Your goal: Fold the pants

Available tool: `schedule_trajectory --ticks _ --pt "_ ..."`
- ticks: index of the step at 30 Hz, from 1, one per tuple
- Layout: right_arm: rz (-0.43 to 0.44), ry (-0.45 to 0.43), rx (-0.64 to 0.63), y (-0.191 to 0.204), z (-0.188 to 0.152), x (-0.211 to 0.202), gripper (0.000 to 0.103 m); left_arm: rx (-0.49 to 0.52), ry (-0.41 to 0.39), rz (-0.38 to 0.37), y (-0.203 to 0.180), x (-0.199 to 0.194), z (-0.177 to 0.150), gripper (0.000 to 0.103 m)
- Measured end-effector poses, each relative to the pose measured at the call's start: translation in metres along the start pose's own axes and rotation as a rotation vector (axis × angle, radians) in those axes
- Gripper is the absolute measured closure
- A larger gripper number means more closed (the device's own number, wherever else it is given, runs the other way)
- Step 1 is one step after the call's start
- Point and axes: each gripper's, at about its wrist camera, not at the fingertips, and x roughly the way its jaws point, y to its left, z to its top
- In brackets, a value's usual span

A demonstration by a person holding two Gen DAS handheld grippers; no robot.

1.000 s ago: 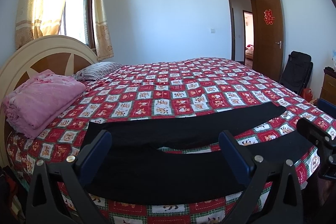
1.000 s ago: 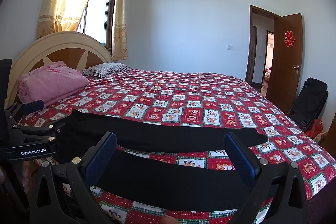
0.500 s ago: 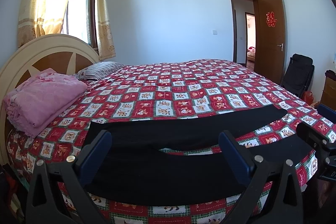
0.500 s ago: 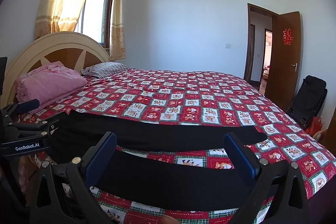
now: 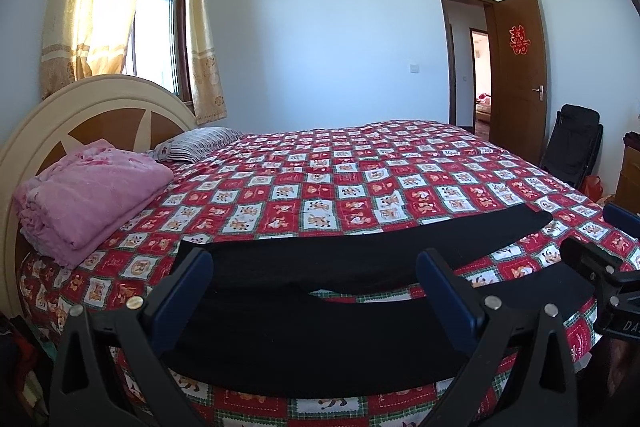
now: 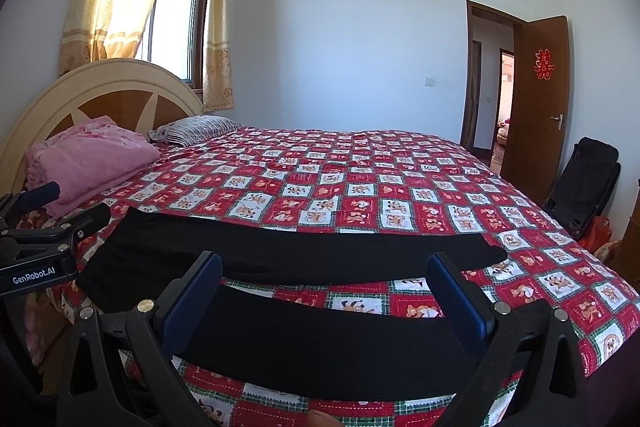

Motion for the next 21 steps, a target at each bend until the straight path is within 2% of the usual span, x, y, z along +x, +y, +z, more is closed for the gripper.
schedule_trajectory --ticks 17,21 --pt "0.007 0.02 -0.01 0.002 -0.005 0.006 0.001 0.007 0.016 -0.002 -0.004 0.005 -0.005 0.0" --pt "0.013 0.023 -0.008 0.003 -0.007 0.008 0.001 0.012 0.074 0.009 0.001 0.021 -0.011 0.0"
